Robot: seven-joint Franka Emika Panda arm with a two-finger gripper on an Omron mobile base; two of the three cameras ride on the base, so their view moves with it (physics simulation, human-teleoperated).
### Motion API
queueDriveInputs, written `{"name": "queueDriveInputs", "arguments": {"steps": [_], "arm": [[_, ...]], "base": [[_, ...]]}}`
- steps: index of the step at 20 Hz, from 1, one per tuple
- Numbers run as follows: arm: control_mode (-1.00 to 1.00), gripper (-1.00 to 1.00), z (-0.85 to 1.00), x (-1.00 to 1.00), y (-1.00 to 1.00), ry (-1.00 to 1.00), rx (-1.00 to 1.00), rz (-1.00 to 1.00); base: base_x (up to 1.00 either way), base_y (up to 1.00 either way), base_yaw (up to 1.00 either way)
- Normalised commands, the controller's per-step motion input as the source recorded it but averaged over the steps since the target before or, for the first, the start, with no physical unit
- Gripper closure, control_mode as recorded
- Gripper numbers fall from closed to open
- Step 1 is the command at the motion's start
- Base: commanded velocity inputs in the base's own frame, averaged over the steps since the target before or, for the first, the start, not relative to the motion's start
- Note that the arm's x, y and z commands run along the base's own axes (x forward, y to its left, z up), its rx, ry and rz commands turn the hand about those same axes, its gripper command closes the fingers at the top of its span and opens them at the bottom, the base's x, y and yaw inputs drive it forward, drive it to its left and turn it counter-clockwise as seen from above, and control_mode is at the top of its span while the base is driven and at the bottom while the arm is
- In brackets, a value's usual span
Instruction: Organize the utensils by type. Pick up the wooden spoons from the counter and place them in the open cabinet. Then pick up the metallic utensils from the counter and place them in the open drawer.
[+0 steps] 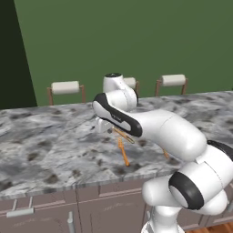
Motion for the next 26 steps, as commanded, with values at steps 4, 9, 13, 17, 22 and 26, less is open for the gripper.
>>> {"name": "queueDriveInputs", "arguments": {"steps": [4,9,13,17,22,26], "arm": [[1.00,1.00,0.00,0.00,0.00,0.00,0.00,0.00],[1.00,1.00,0.00,0.00,0.00,0.00,0.00,0.00],[1.00,1.00,0.00,0.00,0.00,0.00,0.00,0.00],[1.00,1.00,0.00,0.00,0.00,0.00,0.00,0.00],[1.00,1.00,0.00,0.00,0.00,0.00,0.00,0.00],[1.00,1.00,0.00,0.00,0.00,0.00,0.00,0.00]], "base": [[-0.28,-0.41,0.09],[-0.11,-0.50,0.04],[0.00,-0.52,-0.29],[-0.08,-0.49,-0.54],[0.00,-0.26,-0.83],[0.00,-0.20,-0.98]]}}
